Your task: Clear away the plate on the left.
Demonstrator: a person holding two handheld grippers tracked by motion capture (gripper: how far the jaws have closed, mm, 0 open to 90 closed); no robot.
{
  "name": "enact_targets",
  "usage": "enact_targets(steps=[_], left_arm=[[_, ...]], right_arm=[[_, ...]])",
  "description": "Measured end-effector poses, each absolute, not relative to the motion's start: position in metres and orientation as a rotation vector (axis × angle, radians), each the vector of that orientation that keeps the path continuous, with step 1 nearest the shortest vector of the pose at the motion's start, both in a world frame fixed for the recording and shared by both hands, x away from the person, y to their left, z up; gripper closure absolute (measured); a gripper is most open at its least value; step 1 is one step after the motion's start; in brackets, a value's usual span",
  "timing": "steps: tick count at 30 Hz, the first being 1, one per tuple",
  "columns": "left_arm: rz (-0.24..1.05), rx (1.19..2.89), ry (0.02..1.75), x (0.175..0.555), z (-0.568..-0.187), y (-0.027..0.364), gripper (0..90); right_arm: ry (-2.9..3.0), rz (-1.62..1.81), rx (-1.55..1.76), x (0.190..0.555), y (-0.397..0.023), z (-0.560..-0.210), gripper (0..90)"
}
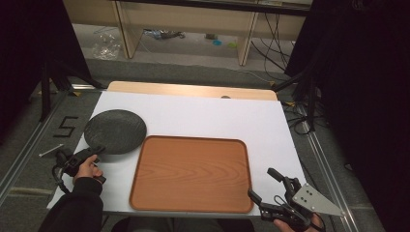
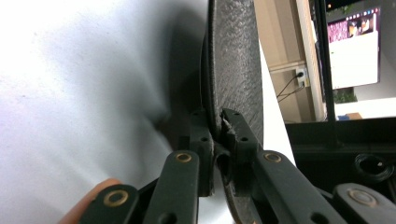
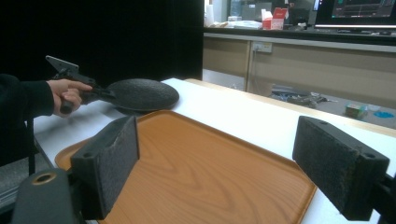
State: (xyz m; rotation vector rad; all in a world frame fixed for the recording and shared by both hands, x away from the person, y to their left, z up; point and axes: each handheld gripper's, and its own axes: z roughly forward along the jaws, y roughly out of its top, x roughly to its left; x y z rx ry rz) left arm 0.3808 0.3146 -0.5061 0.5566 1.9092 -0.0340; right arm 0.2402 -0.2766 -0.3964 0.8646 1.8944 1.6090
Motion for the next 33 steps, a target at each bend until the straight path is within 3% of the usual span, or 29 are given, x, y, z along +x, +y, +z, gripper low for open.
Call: enact_targets(steps=[33], left_arm=[[0.034, 0.587, 1.837, 0.384, -0.496, 0.337, 84.0]], right_arm=[[1.898, 1.613, 0.859, 0.24, -0.276, -0.396, 16.4]])
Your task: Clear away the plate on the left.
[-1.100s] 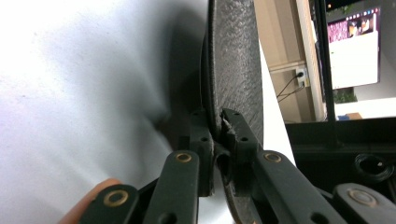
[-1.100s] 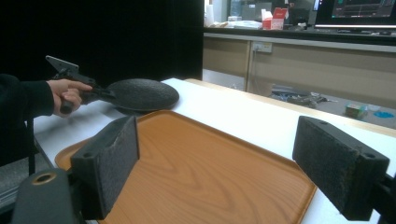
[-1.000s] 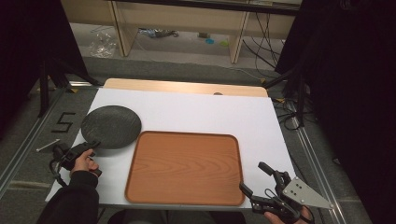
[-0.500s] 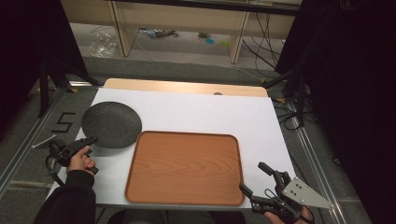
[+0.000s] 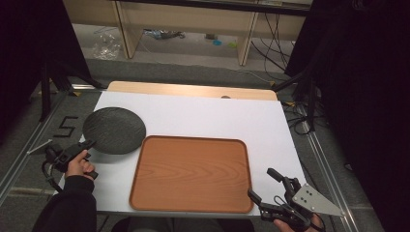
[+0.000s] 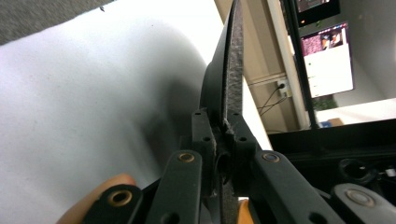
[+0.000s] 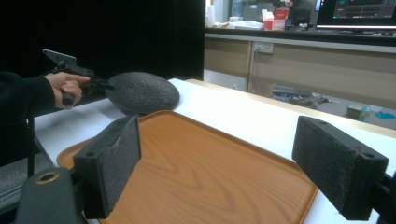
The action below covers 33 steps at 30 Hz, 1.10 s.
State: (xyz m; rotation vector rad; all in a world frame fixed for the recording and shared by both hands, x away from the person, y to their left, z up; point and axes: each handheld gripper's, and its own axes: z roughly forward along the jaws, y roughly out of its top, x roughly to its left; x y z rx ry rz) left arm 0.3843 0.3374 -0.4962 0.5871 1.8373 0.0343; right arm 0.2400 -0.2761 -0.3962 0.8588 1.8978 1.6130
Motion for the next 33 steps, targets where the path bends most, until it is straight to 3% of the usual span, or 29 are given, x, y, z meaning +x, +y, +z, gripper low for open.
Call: enact_targets(steps=[13, 33], left_arm=[[-0.021, 0.467, 1.753, 0.382, -0.482, 0.335, 84.1], [-0.193, 0.59, 1.679, 0.384, -0.47, 0.28, 84.0]], right_arm=[[1.886, 1.63, 0.858, 0.24, -0.276, -0.396, 16.3], [1.888, 1.617, 0.873, 0.239, -0.278, -0.396, 16.2]])
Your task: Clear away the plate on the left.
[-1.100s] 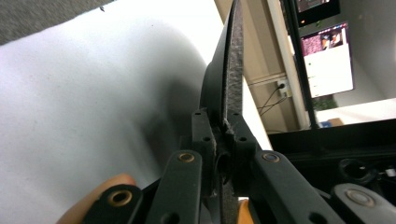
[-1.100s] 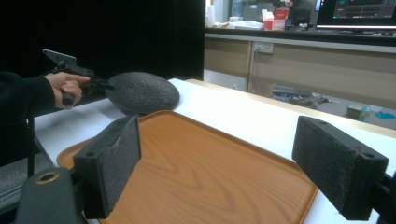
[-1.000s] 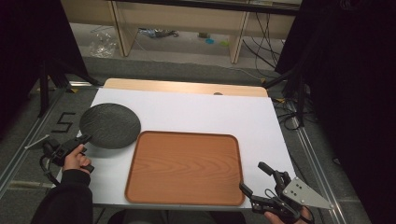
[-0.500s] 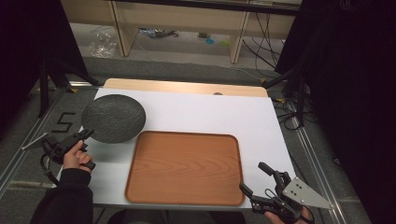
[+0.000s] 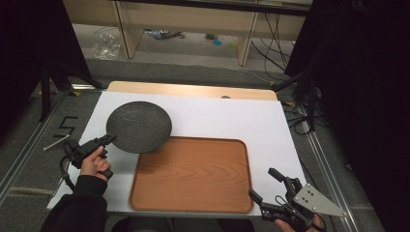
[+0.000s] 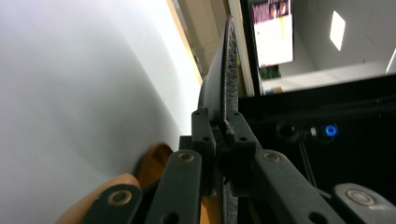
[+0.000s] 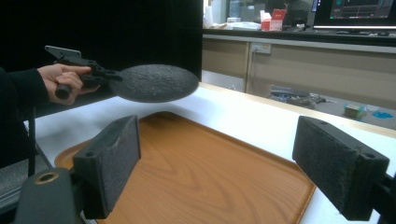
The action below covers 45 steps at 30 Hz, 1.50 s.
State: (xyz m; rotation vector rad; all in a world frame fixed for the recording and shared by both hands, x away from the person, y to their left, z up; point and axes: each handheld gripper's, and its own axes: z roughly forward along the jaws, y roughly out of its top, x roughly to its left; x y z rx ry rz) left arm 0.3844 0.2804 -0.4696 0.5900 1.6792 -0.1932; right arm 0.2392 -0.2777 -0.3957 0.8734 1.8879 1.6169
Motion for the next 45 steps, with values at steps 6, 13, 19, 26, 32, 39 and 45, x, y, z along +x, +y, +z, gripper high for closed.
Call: enact_targets(steps=[6, 13, 19, 26, 32, 39, 45], left_arm=[[-0.265, 0.689, 1.669, 0.384, -0.47, 0.259, 83.9], [-0.329, 0.758, 1.642, 0.38, -0.469, 0.233, 83.9], [-0.368, 0.797, 1.615, 0.374, -0.467, 0.215, 83.8], [-0.435, 0.9, 1.594, 0.359, -0.472, 0.191, 83.6], [-0.462, 0.971, 1.618, 0.347, -0.481, 0.169, 82.8], [-0.513, 1.028, 1.635, 0.339, -0.487, 0.151, 81.9], [-0.489, 1.081, 1.622, 0.331, -0.487, 0.149, 83.0]], right_arm=[[1.884, 1.611, 0.881, 0.239, -0.28, -0.395, 16.2], [1.871, 1.618, 0.866, 0.239, -0.28, -0.395, 16.2], [1.879, 1.609, 0.878, 0.239, -0.281, -0.394, 16.2], [1.888, 1.604, 0.881, 0.239, -0.281, -0.395, 16.2], [1.868, 1.612, 0.877, 0.239, -0.28, -0.396, 16.3], [1.859, 1.613, 0.88, 0.239, -0.28, -0.396, 16.3], [1.856, 1.635, 0.875, 0.24, -0.279, -0.396, 16.3]])
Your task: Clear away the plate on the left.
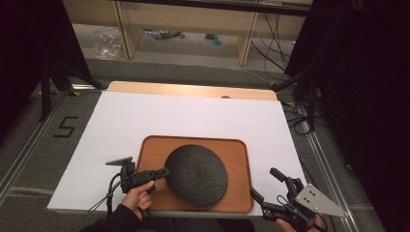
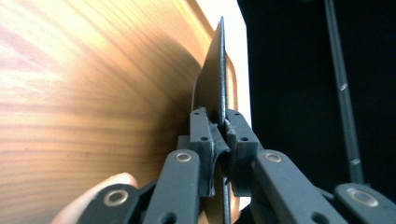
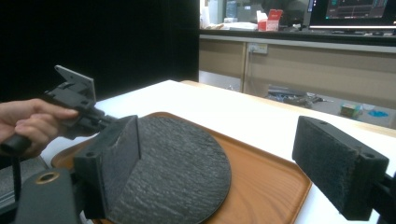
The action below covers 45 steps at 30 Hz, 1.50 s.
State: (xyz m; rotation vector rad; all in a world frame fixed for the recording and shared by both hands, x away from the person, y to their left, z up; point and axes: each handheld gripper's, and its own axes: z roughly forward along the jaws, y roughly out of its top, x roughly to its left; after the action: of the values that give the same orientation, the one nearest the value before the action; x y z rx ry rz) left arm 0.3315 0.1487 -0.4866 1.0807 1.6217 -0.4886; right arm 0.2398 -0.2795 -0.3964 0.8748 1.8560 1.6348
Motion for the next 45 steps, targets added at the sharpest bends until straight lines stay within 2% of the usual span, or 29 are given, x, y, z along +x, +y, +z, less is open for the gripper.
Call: enact_targets(steps=[18, 26, 32, 45], left_arm=[[-0.439, 1.169, 1.678, 0.306, -0.492, 0.147, 85.8], [-0.482, 1.232, 1.693, 0.29, -0.496, 0.149, 83.5], [-0.45, 1.263, 1.744, 0.292, -0.5, 0.149, 81.5], [-0.4, 1.345, 1.728, 0.29, -0.495, 0.148, 78.9]], right_arm=[[1.871, 1.609, 0.879, 0.239, -0.279, -0.396, 16.7], [1.888, 1.607, 0.878, 0.239, -0.278, -0.397, 17.0], [1.911, 1.59, 0.882, 0.238, -0.279, -0.397, 17.0], [1.892, 1.589, 0.877, 0.239, -0.278, -0.396, 17.1]])
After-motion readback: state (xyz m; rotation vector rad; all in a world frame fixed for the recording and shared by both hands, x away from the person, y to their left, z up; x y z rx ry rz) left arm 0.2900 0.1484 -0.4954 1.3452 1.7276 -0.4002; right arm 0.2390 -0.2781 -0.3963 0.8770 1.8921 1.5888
